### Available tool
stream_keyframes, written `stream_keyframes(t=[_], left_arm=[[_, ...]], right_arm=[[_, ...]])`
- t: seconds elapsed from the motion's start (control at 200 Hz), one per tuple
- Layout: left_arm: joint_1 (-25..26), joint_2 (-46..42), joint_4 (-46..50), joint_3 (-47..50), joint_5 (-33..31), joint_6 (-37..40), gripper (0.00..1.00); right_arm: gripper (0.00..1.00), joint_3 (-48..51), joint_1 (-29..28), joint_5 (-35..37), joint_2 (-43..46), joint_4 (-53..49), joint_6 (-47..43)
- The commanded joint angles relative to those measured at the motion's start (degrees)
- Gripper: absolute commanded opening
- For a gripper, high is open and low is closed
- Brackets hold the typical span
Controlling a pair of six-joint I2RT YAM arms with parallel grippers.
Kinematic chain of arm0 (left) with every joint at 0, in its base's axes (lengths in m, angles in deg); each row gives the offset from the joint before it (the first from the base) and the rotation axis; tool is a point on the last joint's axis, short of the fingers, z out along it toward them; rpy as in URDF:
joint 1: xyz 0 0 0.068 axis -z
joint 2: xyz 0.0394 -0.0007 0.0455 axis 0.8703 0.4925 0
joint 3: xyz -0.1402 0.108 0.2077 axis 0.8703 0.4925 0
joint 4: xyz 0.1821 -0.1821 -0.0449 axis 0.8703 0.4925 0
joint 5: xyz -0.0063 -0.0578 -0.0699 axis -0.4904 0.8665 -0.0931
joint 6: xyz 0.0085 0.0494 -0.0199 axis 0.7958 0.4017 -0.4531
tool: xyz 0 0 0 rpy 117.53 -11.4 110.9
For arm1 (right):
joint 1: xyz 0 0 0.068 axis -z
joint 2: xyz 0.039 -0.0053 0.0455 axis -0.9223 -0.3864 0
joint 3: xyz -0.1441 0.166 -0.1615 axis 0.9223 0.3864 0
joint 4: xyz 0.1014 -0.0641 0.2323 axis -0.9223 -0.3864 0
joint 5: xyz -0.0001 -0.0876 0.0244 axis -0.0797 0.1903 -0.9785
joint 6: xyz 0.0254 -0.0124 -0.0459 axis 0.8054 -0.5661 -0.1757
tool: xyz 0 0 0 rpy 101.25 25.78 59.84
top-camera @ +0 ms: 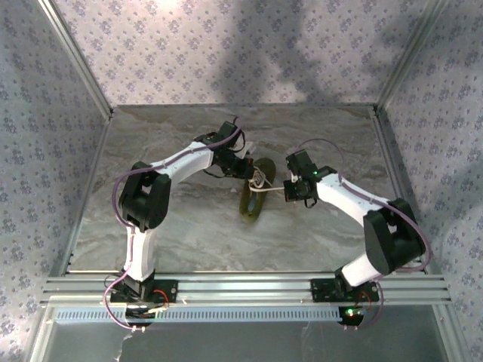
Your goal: Tie the shoes
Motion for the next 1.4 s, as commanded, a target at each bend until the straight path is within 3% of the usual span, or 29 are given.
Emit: stream_keyframes(t=[0.0,0.38,0.775,1.394], left_arm=[[0.6,-2.1,-0.4,-1.4,0.7,1.2,0.0],[0.7,-2.9,-0.9,-1.0,-0.1,1.3,0.0],[0.8,-3.4,-1.4,0.1,0.1,1.0,0.0],[1.4,-4.6,-1.6,1.4,-0.1,1.0,0.0]], right_arm=[[0.0,-4.3,1.6,2.0,-3.1,-1.5,1.1],[0.0,-15.3,2.6,0.5,-13.7,-2.6,-2.6],[0.0,-26.7,3.3,5.4,-23.2,-6.7,-2.6],[0.0,-34.6,4.3,10.1,-31.6,-12.9,-0.9]])
